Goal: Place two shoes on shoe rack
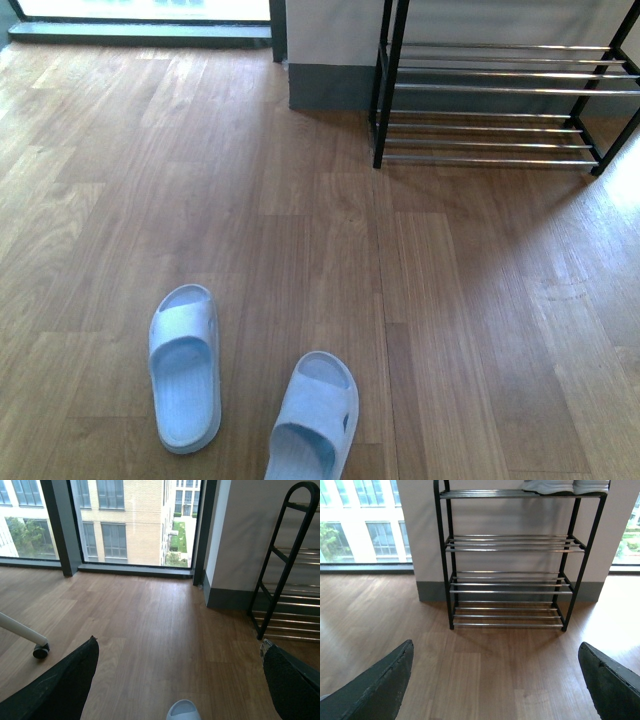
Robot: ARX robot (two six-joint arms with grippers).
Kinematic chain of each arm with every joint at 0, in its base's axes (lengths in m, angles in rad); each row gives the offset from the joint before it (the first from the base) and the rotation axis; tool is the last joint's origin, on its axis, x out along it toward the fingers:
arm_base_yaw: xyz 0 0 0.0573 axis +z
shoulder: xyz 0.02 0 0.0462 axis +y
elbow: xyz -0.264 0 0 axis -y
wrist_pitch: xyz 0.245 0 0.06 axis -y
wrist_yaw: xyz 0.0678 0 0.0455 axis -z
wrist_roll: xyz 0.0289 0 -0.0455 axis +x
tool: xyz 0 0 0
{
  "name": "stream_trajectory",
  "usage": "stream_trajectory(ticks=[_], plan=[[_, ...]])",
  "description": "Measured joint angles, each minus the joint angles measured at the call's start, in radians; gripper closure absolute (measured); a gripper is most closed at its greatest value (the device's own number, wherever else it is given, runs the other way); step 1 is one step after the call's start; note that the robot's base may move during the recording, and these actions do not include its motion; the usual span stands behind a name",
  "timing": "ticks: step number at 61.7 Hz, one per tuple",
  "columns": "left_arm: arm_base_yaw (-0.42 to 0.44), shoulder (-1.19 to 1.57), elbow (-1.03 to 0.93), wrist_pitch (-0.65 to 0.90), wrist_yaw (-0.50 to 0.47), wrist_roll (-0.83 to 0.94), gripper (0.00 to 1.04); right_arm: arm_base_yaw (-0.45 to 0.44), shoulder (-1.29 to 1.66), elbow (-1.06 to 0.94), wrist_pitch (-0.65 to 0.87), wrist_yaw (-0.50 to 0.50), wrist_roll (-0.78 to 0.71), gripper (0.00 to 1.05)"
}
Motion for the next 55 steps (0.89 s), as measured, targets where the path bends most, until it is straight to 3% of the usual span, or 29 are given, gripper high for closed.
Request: stream_trajectory(ticks=[4,6,11,17,29,55], plan=[[-0.08,0.155,0.059,-0.081,-0.254,-0.224,0.09,0.0,0.0,0.0,0.0,0.0,0.0,0.09],[-0.081,0.263,0.081,-0.052,-0.293,-0.361,0.09,0.0,0.0,0.0,0.0,-0.002,0.0,0.09],[-0.066,0.494,0.125,0.06,-0.25,-0.545,0.09,0.0,0.0,0.0,0.0,-0.001,0.0,0.09],[-0.066,0.815,0.193,0.203,-0.159,-0.605,0.09,0.0,0.0,0.0,0.0,-0.002,0.0,0.09],[-0.073,1.474,0.397,0.296,-0.047,-0.482,0.09,0.0,0.0,0.0,0.0,-0.002,0.0,0.09],[-0.116,2.236,0.83,0.226,-0.124,-0.138,0.09,0.0,0.0,0.0,0.0,-0.002,0.0,0.09]])
